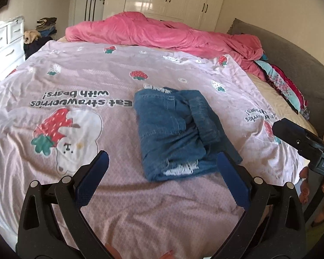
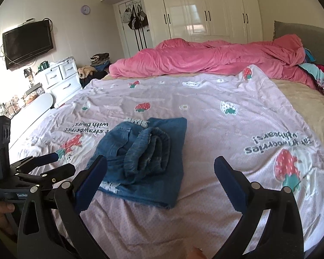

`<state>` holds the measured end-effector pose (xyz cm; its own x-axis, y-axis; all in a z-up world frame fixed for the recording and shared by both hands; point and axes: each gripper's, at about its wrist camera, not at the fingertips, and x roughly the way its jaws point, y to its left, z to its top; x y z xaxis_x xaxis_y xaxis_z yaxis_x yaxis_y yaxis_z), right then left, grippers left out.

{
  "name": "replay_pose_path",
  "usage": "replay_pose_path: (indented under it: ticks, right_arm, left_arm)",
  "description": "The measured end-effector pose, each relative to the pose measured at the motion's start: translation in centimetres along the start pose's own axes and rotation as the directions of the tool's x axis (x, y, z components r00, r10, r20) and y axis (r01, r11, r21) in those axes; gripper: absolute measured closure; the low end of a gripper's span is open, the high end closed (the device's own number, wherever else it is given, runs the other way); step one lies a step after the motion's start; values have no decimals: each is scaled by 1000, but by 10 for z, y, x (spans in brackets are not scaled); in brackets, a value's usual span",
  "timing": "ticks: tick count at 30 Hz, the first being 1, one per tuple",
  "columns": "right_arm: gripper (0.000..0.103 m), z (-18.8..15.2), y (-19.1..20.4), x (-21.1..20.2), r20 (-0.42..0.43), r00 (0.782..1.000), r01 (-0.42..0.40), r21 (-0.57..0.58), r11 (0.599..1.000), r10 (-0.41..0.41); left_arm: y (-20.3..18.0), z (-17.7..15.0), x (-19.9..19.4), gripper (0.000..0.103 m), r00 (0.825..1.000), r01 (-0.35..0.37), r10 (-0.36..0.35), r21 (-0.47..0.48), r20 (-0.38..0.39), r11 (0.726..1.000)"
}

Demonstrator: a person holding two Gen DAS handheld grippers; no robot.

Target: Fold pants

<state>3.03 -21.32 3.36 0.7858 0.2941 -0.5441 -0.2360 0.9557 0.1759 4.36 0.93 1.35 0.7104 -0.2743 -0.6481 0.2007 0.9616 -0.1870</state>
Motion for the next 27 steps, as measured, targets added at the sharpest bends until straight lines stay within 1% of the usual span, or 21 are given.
replay_pose_path:
  ticks: [6,15,18,27]
  right_arm:
    - [4,-14,3,-3,-25,1000,-3,6,1000,3]
    - [4,-39,1,-4,-72,997,31,-6,1000,-31]
    - [4,-47,0,-3,-84,995,54,-18,998,-55]
    - [4,-67,-3,2,-130,989,63,-14,998,-64]
  left_arm:
    - [0,-14,0,9,1000,-2,2,-4,-25,1000]
    - [1,-29,-1,9,999,-18,18,0,-45,1000]
    - [4,-33,-1,9,998,-26,26,-8,-54,1000]
    - [6,-50,-2,9,997,-29,29,-7,-71,1000]
